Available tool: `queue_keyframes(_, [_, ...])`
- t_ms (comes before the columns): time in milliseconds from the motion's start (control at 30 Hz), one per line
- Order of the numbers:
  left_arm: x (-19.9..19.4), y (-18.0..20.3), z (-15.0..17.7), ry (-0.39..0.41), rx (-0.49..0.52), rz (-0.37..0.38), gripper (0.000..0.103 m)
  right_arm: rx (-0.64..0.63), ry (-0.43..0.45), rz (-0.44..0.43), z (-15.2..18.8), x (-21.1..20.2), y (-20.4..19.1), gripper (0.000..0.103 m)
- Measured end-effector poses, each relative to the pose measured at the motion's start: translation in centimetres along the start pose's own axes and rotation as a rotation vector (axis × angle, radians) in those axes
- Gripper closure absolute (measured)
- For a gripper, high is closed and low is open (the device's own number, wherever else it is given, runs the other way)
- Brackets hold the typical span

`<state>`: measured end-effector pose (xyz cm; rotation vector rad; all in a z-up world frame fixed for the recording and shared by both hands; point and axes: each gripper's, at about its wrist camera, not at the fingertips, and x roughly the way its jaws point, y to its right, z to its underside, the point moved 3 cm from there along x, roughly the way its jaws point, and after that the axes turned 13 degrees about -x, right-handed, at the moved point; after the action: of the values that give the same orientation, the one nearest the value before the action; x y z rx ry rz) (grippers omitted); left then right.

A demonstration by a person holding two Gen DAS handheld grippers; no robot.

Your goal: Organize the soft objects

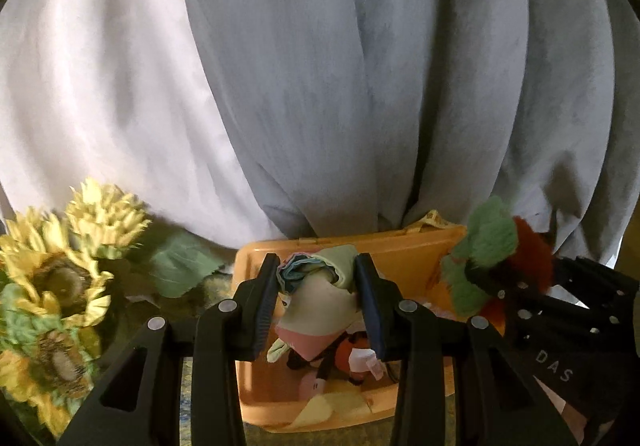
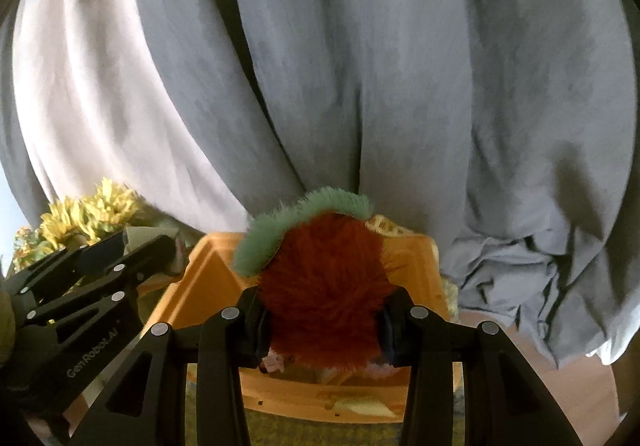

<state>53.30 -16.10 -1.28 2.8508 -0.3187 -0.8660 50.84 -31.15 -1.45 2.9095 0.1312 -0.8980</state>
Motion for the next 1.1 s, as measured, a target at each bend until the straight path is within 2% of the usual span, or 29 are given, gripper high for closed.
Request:
queue_keyframes(433, [7.8,0.6,1.4,-0.176,0.041,-0.04,0.064,0.068,-0.224,-0.061,1.5,8.1,2.2,0.06])
queue_keyframes(667, [9.5,0.9,2.1,-0.221,0.044,-0.058,0.063,0.039,-0.287,-0.058,1.6,10.2,2.4,0.057])
queue_keyframes(867, [9.2,0.5,2.0,-0.223,0.036,-0.092,0.042,0.033,-0.326,-0.07,1.9,10.9,2.7,0.047])
queue_keyframes(1100, [6.3,-0.4,1.4,-0.199,0.011,-0.142,0.021,0.024,-0.313,-0.028,1.7,9.1,2.6,0.034])
